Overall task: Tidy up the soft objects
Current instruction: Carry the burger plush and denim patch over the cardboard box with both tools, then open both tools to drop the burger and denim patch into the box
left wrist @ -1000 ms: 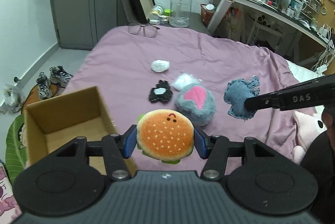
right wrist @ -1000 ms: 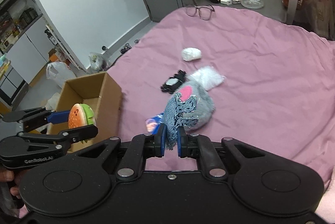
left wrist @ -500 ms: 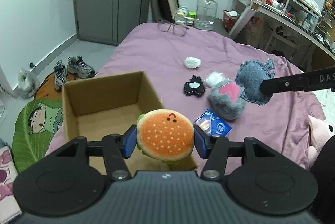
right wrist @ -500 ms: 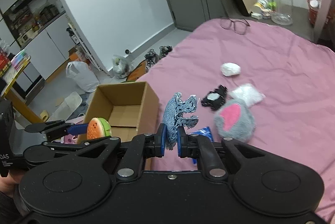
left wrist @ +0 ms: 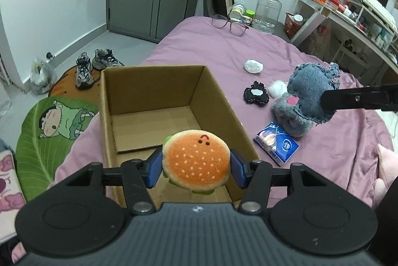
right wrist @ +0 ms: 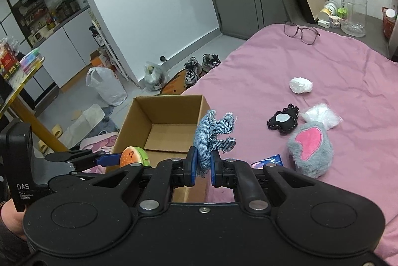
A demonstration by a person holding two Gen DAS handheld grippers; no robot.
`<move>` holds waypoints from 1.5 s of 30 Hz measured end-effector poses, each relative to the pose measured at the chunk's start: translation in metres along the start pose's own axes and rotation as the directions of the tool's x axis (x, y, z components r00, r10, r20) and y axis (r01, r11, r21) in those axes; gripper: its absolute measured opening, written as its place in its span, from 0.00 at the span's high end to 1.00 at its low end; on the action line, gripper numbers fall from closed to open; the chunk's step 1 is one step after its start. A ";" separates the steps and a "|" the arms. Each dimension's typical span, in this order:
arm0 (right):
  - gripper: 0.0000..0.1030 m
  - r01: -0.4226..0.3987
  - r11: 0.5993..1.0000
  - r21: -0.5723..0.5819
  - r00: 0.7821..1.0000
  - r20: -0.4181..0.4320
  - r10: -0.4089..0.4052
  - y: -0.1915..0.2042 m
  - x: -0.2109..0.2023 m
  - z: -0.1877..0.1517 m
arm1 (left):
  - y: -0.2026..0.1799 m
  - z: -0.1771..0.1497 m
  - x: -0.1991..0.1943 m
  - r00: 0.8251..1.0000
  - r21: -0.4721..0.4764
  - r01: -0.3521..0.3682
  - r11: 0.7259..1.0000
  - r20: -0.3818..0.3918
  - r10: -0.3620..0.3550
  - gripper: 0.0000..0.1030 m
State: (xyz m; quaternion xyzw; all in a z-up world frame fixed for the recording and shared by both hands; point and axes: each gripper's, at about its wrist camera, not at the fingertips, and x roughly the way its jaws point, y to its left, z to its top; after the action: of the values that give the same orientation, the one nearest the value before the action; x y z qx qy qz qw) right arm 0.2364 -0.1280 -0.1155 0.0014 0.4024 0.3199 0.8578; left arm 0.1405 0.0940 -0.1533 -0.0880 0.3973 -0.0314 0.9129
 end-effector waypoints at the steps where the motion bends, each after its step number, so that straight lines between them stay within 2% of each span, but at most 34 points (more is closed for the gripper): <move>1: 0.89 0.001 1.000 -0.005 1.000 0.001 -0.001 0.002 0.001 0.001 | 0.002 0.000 -0.001 1.000 -0.006 0.004 1.000 0.006 -0.004 0.46; 6: 0.89 -0.004 1.000 -0.020 1.000 0.005 0.004 0.014 0.004 0.000 | 0.012 -0.005 0.000 1.000 -0.042 -0.002 0.999 0.020 0.003 0.46; 11: 0.89 -0.023 0.999 -0.029 1.000 -0.008 0.023 0.027 0.015 0.000 | 0.020 -0.004 -0.008 0.999 -0.069 0.018 0.997 0.046 -0.015 0.36; 13: 0.89 -0.038 0.999 -0.037 0.999 -0.017 0.037 0.033 0.020 0.000 | 0.022 -0.003 -0.014 0.998 -0.075 -0.001 0.997 0.060 0.005 0.31; 23: 0.88 -0.106 0.993 -0.054 0.994 -0.036 0.104 0.059 0.043 0.003 | 0.051 -0.001 -0.044 0.992 -0.133 -0.078 0.988 0.087 0.090 0.31; 25: 0.79 -0.118 0.991 -0.067 0.993 -0.033 0.116 0.062 0.045 0.004 | 0.055 -0.002 -0.047 0.992 -0.146 -0.089 0.985 0.081 0.101 0.31; 27: 0.51 -0.119 0.991 -0.065 0.992 -0.036 0.117 0.062 0.044 0.005 | 0.057 -0.002 -0.048 0.991 -0.151 -0.096 0.984 0.076 0.108 0.31; 37: 0.46 -0.069 0.998 0.002 0.997 -0.022 0.069 0.030 0.020 -0.001 | 0.046 0.003 -0.049 0.993 -0.149 -0.110 0.983 0.033 0.116 0.30; 40: 0.38 -0.042 0.999 0.019 0.999 -0.003 0.042 0.019 0.007 -0.002 | 0.040 0.004 -0.052 0.991 -0.159 -0.125 0.979 0.029 0.131 0.26; 42: 0.29 -0.022 1.000 0.022 1.000 0.014 0.022 0.013 -0.002 -0.004 | 0.035 0.005 -0.056 0.990 -0.154 -0.128 0.980 0.038 0.136 0.23; 45: 0.23 -0.004 1.000 0.020 1.000 0.029 0.003 0.006 -0.011 -0.005 | 0.025 0.008 -0.060 0.991 -0.149 -0.122 0.981 0.044 0.130 0.19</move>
State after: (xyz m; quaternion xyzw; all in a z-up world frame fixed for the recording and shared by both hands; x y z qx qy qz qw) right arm 0.2246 -0.1301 -0.1099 0.0154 0.3932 0.3173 0.8628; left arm 0.1048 0.1278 -0.1091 -0.1299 0.3786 0.0578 0.9146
